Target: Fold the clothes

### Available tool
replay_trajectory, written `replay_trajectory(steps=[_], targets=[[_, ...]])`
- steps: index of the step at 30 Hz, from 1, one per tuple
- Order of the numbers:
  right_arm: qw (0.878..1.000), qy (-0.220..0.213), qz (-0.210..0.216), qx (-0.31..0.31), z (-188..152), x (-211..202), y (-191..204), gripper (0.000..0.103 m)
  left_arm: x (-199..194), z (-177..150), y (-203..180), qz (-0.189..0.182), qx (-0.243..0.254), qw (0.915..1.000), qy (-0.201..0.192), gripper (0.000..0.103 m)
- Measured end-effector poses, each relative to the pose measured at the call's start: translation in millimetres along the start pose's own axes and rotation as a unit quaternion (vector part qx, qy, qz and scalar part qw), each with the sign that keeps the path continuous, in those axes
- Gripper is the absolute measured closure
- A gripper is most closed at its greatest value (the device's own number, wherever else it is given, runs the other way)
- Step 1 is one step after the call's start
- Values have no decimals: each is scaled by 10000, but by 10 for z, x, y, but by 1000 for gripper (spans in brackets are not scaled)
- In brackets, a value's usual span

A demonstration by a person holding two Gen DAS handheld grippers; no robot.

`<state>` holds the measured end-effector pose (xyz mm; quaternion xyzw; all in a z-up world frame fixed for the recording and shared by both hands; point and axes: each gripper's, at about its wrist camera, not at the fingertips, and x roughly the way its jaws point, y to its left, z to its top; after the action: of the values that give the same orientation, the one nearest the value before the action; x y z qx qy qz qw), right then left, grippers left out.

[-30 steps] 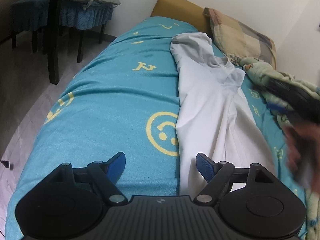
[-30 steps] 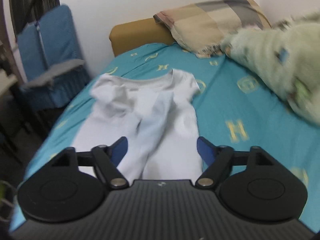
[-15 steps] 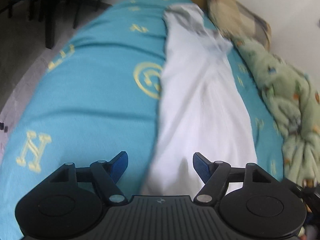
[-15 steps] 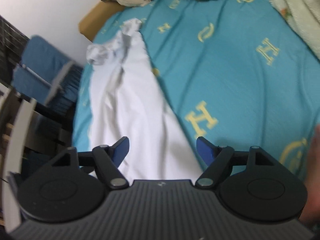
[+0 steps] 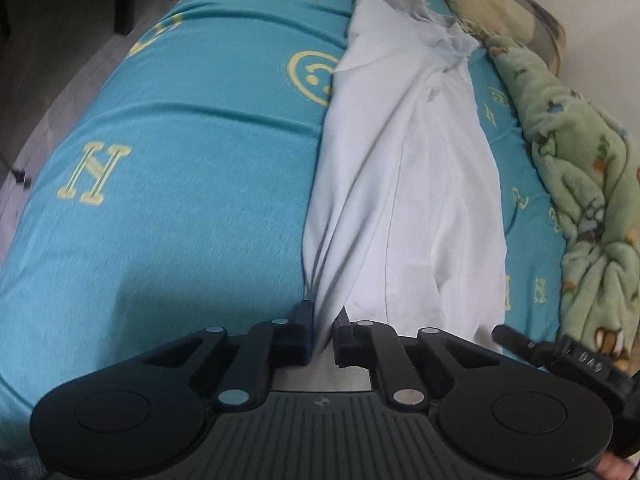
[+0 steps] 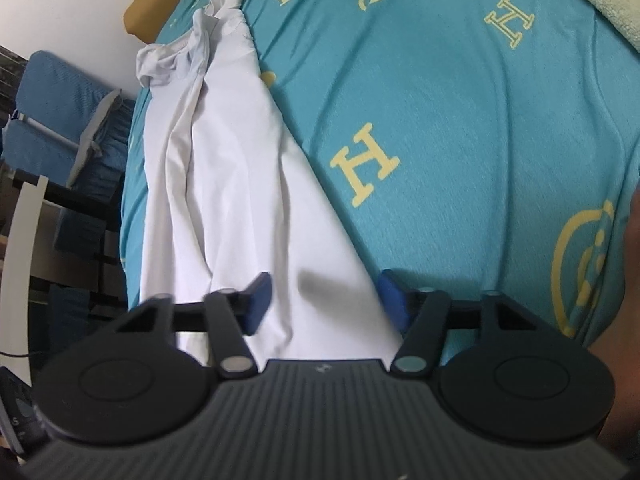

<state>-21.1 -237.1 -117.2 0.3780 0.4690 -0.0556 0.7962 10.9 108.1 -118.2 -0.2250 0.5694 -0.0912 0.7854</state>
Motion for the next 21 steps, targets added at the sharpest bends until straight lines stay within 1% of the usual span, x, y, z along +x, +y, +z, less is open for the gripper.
replay_trajectory(steps=[1,4,6,7,8,10,13,16,17,18,20,21], targets=[[10000,33,8,-5,-2,-2,1,55,-25,-6,26,-16,-104,9999,-11,93],[9999,78,-19,-63,-9,-3,16,55,-72,-20,17,8,-210,9998,-42,91],[9999,92,-74,-123,-12,9,24,55,-55,-28,-31,145,-123,9998,-29,81],[9998,99,-101,-152,-14,15,28,55,-39,-30,-48,205,-79,9998,-10,66],[9997,109,-128,-192,-16,22,36,55,-19,-30,-60,257,-37,9997,18,60],[9988,176,-178,-425,-40,39,102,53,10,-32,-83,336,45,9994,61,59],[9963,276,-254,-773,-75,66,202,51,2,-55,-110,311,120,9994,112,56],[9923,441,-232,-1135,-143,80,296,51,-14,-89,-122,283,173,9993,193,56],[9913,492,-203,-1202,-162,78,319,52,-6,-100,-131,281,187,9992,213,58],[9909,511,-191,-1233,-179,67,328,53,-1,-109,-136,283,185,9992,232,59],[9903,532,-183,-1273,-200,41,332,59,-19,-126,-139,316,180,9990,258,69],[9899,544,-179,-1296,-209,29,335,73,-30,-134,-141,346,175,9989,260,71]])
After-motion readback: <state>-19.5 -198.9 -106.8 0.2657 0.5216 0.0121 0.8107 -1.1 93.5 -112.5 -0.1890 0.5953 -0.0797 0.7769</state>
